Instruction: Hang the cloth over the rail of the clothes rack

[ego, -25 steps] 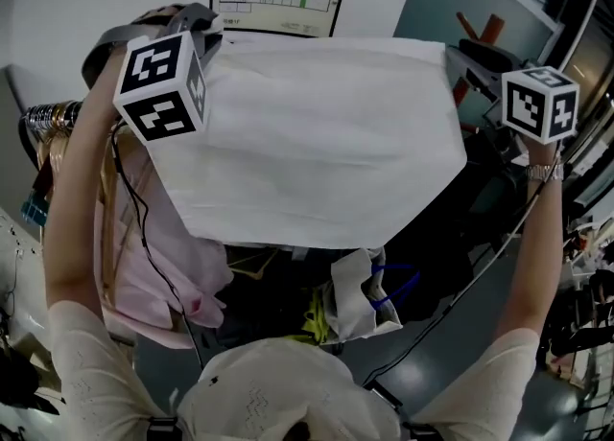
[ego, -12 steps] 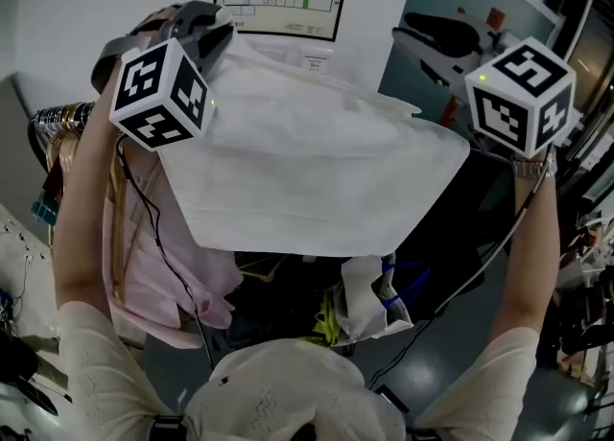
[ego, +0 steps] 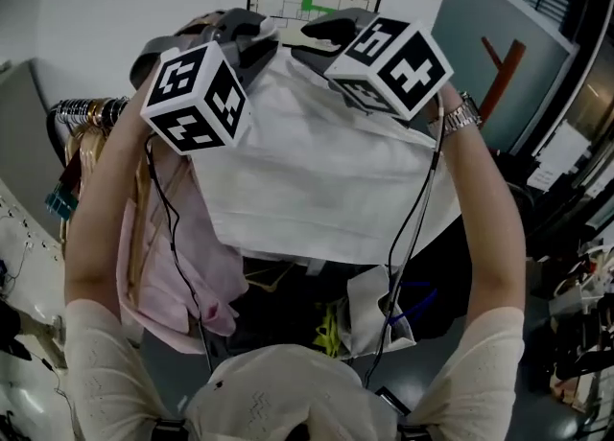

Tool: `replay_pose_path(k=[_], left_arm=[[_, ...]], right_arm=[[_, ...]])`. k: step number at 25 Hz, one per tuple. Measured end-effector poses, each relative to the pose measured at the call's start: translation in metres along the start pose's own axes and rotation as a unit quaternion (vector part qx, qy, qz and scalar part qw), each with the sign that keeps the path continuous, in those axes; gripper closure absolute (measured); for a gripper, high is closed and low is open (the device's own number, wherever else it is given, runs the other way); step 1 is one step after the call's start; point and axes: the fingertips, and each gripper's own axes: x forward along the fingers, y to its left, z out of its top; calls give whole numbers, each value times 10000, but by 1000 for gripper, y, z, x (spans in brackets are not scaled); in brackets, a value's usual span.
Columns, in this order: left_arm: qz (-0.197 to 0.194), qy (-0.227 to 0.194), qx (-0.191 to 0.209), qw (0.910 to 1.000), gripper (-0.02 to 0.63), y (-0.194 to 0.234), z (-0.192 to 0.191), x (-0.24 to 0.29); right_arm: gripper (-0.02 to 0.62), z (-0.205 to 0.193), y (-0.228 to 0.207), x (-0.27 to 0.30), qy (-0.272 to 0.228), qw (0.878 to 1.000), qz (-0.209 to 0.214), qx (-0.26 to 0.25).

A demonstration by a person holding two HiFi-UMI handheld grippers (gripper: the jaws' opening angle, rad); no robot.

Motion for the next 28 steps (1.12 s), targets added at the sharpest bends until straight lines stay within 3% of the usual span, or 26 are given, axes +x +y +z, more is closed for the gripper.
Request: replay_pose_path(k=[4,8,11,13,14,28], left_arm=[[-141,-189,118,9997,558,-4,3,-3],[-265,-339,241,9988,558,-8,11,-10],[-343,-319,359,9983,558,-11,14,-8],[-356,-367,294,9983,558,-11,15,-8],[-376,-382,249,9983,558,-11,15,-9],[-731,27,149,9972,558,-15,-19,-47]], right_arm=[[480,-8,6,18,-117,9991,256,325],[482,-7,22,24,-204,9982,563,104],[483,-10,22,26,-133,9985,522,24],[564,-11,21,27,-83,9988,489,12],[571,-11,22,26,-65,9987,502,56],[574,-26,27,29,242,9968,699,296]])
